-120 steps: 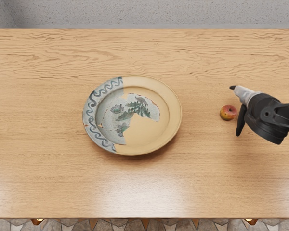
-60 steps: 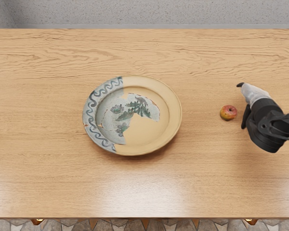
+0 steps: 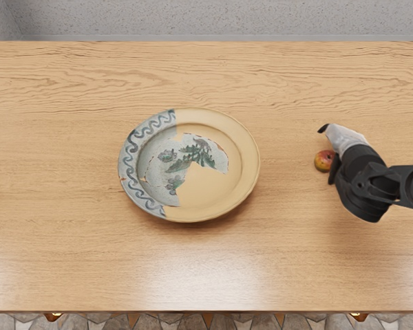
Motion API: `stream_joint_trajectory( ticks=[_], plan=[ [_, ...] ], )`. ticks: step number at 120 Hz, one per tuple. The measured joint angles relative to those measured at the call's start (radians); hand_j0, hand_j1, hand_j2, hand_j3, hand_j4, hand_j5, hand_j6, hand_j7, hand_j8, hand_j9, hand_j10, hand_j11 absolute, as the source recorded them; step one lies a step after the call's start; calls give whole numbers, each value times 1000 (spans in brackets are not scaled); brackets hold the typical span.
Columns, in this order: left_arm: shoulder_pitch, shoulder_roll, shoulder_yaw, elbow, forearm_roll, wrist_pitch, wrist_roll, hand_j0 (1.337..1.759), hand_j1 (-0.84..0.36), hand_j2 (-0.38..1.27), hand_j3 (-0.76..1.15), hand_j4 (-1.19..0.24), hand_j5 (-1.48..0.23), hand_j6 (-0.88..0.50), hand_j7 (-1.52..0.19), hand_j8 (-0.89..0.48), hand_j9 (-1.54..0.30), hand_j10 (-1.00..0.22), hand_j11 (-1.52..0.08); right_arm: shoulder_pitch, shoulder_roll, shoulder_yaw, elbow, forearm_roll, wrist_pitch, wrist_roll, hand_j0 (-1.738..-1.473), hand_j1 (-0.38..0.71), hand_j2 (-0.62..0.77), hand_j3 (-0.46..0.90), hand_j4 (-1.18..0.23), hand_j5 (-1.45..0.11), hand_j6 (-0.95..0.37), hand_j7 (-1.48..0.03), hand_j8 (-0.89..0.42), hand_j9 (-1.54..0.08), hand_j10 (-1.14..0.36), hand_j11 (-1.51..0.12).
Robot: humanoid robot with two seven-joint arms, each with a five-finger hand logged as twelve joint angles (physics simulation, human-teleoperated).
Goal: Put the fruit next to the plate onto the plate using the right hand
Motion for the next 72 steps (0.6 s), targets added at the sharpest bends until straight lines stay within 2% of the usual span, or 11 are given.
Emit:
stream_joint_trajectory(
  ticks=[14, 18, 24, 72],
  plan=[
    [0, 0, 0, 0, 0, 0, 0, 1658, 335, 3, 0, -13, -16, -13, -16, -13, -16, -13, -16, -3, 1, 3, 2, 0, 0, 2, -1658, -70, -68, 7, -260, -333, -260, -334, -264, -330, -265, -328],
    [0, 0, 0, 0, 0, 0, 0, 1658, 335, 3, 0, -13, -16, -13, -16, -13, -16, -13, -16, -3, 2, 3, 2, -1, 0, 2, -1661, -57, -76, 70, -274, -351, -274, -353, -278, -348, -278, -346],
    [0, 0, 0, 0, 0, 0, 0, 1658, 335, 3, 0, -13, -16, -13, -16, -13, -16, -13, -16, -1, 2, 4, 2, 0, 0, 2, -1658, -32, -48, 0, -296, -381, -296, -382, -299, -378, -300, -377],
    [0, 0, 0, 0, 0, 0, 0, 1658, 334, 3, 0, -13, -16, -13, -16, -13, -16, -13, -16, -10, 5, 13, 3, -2, 0, 2, -1658, 128, -62, 8, -409, -531, -410, -530, -410, -530, -410, -530]
  ],
)
